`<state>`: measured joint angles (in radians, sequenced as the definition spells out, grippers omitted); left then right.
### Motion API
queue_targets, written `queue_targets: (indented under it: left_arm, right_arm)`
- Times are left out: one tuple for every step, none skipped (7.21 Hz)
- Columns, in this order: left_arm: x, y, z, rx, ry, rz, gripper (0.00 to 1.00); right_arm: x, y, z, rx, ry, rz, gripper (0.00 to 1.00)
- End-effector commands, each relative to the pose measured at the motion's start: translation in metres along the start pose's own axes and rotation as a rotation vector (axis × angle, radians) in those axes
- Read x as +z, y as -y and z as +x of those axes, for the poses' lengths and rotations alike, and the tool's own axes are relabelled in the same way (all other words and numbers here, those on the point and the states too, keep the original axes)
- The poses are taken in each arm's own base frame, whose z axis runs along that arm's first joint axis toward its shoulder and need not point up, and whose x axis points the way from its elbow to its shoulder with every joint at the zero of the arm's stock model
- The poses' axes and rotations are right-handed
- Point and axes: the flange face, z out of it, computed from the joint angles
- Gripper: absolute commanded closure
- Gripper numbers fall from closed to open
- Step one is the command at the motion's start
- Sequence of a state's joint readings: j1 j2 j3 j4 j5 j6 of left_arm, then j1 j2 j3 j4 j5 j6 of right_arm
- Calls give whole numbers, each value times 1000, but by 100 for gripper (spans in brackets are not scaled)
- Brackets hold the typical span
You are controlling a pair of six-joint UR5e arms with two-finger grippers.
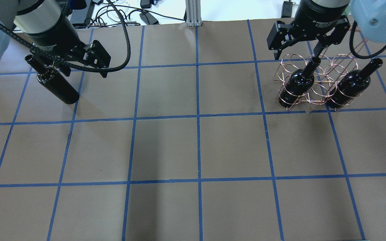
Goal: Place wine into wine basket
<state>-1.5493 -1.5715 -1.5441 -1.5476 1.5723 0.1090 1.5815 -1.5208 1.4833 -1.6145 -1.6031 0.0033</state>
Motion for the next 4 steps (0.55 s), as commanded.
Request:
queue_targets:
  left_arm:
    - [2, 0, 0, 1, 1, 0, 0]
    - [0, -2, 0, 20, 3, 3, 0]
    - [-5, 2, -1, 33, 11, 49, 0]
    - [-11, 4, -4, 42, 28, 82, 0]
  right_arm:
    - [0, 0, 0, 0, -3, 2, 0]
    - [-1, 0, 0, 1, -3, 3, 0]
    - [-1, 0, 0, 0, -3, 3, 0]
    - [-1, 0, 0, 1, 2, 3, 0]
